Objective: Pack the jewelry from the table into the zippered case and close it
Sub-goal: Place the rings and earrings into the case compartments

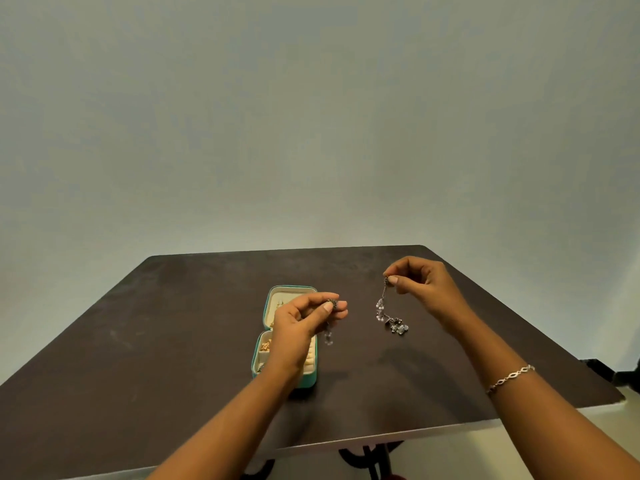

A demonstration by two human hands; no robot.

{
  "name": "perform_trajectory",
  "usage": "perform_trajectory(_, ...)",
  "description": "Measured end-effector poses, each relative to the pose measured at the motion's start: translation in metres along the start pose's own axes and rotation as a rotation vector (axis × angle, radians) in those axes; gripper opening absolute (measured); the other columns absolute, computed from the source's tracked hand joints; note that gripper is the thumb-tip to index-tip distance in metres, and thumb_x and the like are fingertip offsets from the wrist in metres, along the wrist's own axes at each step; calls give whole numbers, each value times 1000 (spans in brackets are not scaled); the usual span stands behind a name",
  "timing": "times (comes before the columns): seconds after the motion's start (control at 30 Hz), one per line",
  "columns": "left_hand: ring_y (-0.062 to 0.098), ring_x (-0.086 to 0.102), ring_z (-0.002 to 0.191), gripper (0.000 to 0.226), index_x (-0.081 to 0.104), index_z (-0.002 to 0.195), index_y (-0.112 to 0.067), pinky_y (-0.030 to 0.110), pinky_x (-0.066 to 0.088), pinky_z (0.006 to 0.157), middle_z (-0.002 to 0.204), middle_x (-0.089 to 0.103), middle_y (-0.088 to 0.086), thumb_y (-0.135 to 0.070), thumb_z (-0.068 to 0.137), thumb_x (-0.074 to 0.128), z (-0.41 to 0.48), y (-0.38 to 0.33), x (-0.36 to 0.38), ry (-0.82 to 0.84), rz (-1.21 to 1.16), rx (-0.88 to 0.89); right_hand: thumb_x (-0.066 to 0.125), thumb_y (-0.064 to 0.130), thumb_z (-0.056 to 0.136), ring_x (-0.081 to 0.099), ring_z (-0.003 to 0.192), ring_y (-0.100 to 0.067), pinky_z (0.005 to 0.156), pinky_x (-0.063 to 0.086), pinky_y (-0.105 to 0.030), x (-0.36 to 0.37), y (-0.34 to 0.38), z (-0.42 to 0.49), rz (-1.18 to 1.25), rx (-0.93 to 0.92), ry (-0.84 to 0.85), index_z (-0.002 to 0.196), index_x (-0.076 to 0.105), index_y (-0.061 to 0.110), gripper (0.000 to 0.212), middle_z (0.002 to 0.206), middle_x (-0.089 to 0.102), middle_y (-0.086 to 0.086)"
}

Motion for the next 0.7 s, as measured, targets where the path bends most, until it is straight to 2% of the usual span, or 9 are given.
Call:
perform_trajectory(0.17,24,70,83,18,65,98,0,28,58,76,88,73,14,2,87,52,-6,-19,-29,6,51,16,59,-1,84,59,75,-16,70,49,-25,14,5,-5,-40,30,58,81,68,16,20,76,66,-4)
perform_trajectory(0.4,22,70,82,17,67,92,-7,27,58,74,84,73,11,0,87,53,-5,-37,-52,-10,47,19,57,-4,85,67,76,-9,72,52,-25,34,13,-11,6,75,93,84,65,4,11,81,72,-7)
perform_trajectory(0.53,15,70,77,16,65,97,-3,22,57,67,81,73,6,-1,88,52,2,-45,-57,-20,45,10,58,-2,84,68,79,-12,73,52,-26,46,18,-10,33,77,75,83,67,10,14,77,72,-4)
perform_trajectory(0.7,13,69,77,15,64,98,-6,24,55,66,86,72,5,-5,90,52,9,-51,-64,-32,65,-78,58,2,86,68,78,-14,71,54,-25,62,28,-6,82,101,85,86,67,11,13,78,71,-6)
Point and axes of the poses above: each hand's wrist, its own z-axis towards the middle knuckle, its own x-axis out of the palm, y = z × x, the point moved 3 cm from there along z, towards the middle knuckle
